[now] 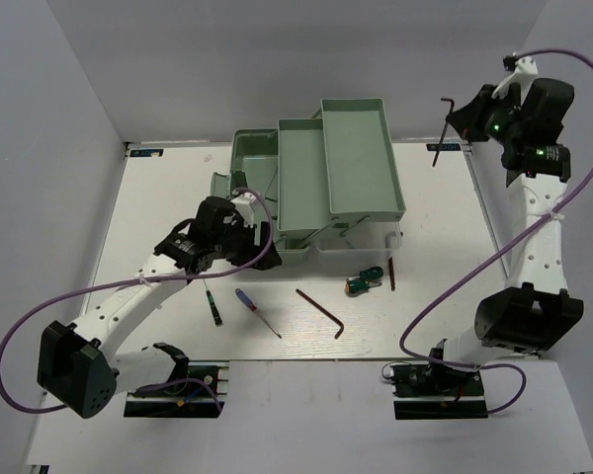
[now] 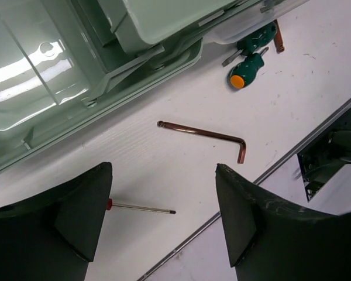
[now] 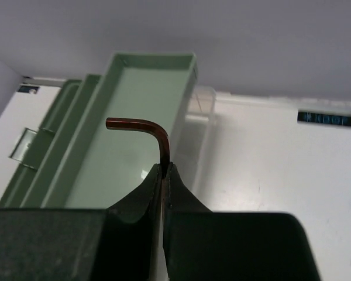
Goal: Sort the tools into containers
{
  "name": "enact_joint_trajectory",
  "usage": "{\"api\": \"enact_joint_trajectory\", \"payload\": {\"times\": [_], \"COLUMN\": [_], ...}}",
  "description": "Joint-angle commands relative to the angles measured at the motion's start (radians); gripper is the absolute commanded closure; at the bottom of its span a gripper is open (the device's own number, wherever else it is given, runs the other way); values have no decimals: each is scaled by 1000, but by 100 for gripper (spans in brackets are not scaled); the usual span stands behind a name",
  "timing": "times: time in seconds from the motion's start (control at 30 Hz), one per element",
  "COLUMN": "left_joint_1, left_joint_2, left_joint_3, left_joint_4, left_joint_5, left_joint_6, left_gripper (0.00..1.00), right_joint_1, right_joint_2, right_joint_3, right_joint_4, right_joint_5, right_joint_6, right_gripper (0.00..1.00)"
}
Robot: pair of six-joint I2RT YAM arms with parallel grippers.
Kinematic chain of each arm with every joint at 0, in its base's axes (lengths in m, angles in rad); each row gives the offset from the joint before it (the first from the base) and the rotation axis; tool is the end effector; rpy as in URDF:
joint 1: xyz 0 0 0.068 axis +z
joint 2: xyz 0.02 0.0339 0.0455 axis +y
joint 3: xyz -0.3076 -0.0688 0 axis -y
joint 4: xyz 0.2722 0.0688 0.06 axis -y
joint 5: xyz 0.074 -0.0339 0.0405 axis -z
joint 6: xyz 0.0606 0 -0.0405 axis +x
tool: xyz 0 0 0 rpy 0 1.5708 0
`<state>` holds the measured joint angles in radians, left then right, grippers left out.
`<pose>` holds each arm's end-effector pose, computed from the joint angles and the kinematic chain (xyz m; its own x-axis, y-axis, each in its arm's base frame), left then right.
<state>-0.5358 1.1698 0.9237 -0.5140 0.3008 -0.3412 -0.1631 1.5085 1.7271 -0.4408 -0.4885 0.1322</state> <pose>0.2265 -0.1554 0.2977 -0.7832 0.0934 -0.6147 0.4353 0.7883 -0.4349 0.3775 -0.0333 0.5100 -0.2562 0.1601 -0.9533 -0.2769 0.9327 0.2311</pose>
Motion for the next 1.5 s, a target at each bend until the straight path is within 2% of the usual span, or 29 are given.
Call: {"api": "enact_joint_trajectory", "payload": {"times": [0.0,0.13,0.2,0.23,0.37,0.53,0.7,0.9,1.13,1.47], "left_joint_1": [-24,-44,-56,-56,-78,-99,-108,-127,-150,-199], "left_joint_2": [-38,-38,-38,-38,-48,-101,-171,-185,-142,-81], "left_joint_3": [-5,-5,-14,-14,-34,-65,-98,-88,-77,-68], "left_joint_4": [42,69,78,78,78,69,51,23,35,83], "left_joint_5": [-19,-19,-8,-8,-22,-75,-135,-183,-192,-192], "left_joint_6": [-13,-22,-22,-22,-33,-73,-133,-163,-193,-202], "left_gripper": [18,18,18,18,18,18,18,18,18,18], "right_joint_1": [20,115,149,221,345,496,614,706,761,790], "right_joint_2": [36,59,94,117,235,372,505,602,673,674], "right_joint_3": [84,88,89,94,214,366,382,384,378,351], "right_joint_4": [43,118,203,279,301,228,183,154,129,71], "right_joint_5": [-68,-215,-292,-342,-426,-418,-334,-274,-233,-179], "right_joint_6": [30,128,212,231,256,207,196,153,113,50], "right_gripper": [100,100,100,100,100,100,100,100,100,100]}}
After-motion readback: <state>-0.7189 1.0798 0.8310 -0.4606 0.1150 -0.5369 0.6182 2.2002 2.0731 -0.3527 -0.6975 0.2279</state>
